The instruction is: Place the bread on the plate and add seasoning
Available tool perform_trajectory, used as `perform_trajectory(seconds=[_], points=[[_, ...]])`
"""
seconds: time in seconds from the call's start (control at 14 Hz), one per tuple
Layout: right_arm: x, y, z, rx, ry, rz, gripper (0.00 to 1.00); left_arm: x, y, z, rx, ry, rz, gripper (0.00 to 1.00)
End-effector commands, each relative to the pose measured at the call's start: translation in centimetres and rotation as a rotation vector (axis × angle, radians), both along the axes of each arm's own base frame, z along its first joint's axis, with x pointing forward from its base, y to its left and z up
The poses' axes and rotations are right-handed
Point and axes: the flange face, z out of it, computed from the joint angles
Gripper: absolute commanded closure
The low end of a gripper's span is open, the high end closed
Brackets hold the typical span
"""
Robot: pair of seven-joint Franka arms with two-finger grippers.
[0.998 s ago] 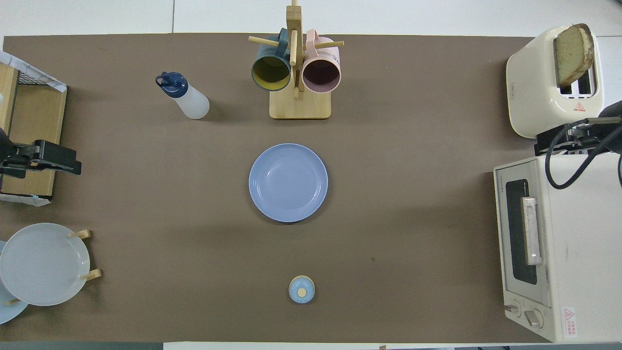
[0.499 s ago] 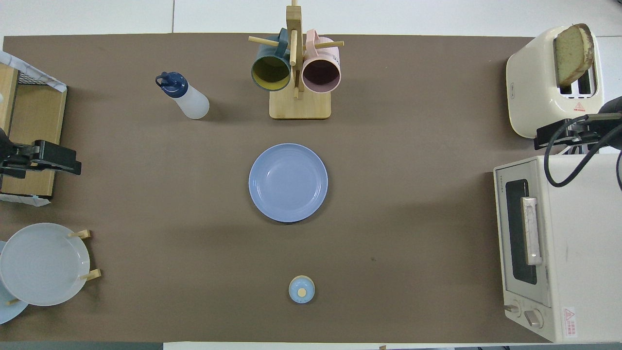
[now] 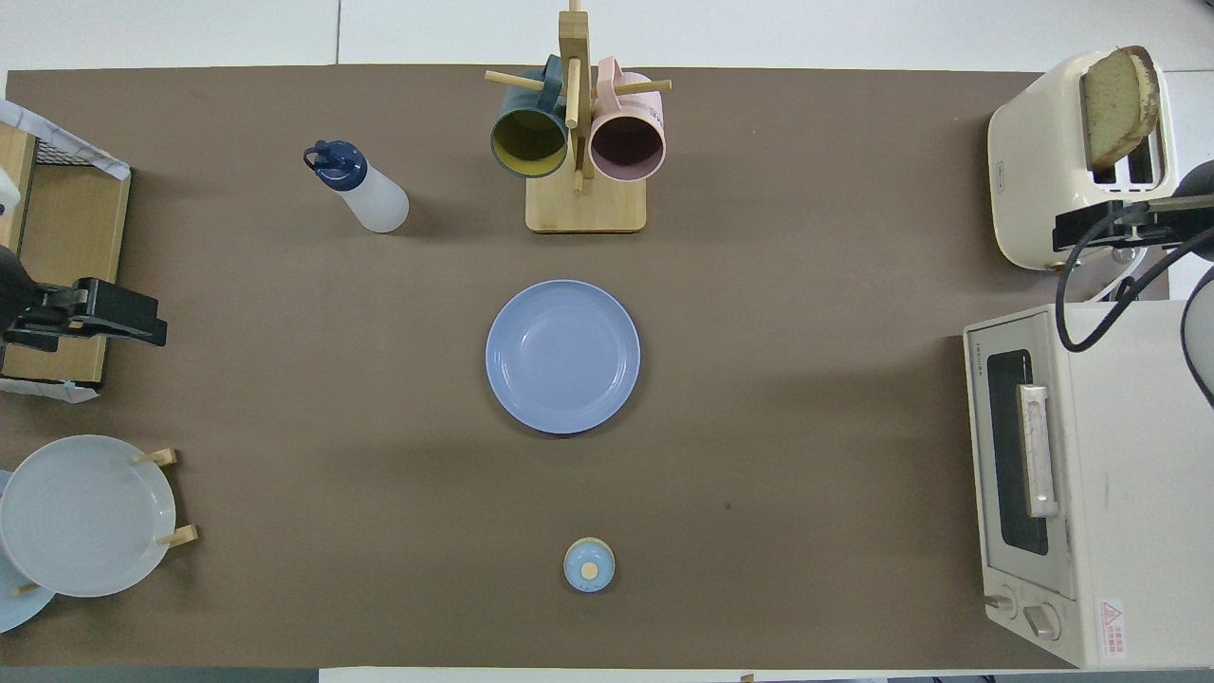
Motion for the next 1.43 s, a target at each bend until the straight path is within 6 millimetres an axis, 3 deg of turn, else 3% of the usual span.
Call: perform_trajectory(seconds=[0.0,0.14,0.36,0.71,0.86,1.0,1.14,1.35], points=[[0.3,-0.6,-0.1,-0.091,-0.036,0.016,0.00,-1.3,-1.5,-0.1,0.004,-0.011,-0.041,0.00],[1.5,-2.1,-0.9,-0.141,-0.077,0.023,0.00,-1.3,-2.4,-1.2,-0.002,-0.055,-0.056,0.00],[4.7,-3.8,-4.0,-0.141,-0.168,0.011,0.00,-2.2,-4.0,-2.8,-0.011,-0.115,-0.097,0.00],[6.5,-8.6,-6.5,-0.151,-0.241,-0.044,0.00,-4.2,-6.0,-6.5,-0.031,-0.236,-0.121,0.00],[7.5,-8.0,-7.6,-0.150,-0.259,-0.028,0.00,-4.7,-7.6,-7.7,-0.044,-0.289,-0.139,0.00],[8.0,-8.6,-7.7,-0.158,-0.302,-0.025,0.00,-4.9,-9.1,-9.5,-0.061,-0.345,-0.118,0.00],[9.1,-8.7,-9.7,-0.161,-0.321,-0.012,0.00,-5.4,-10.1,-11.4,-0.081,-0.395,-0.081,0.00],[9.4,-7.9,-9.1,-0.162,-0.334,0.000,0.06,-6.4,-10.8,-13.3,-0.096,-0.453,-0.086,0.00]])
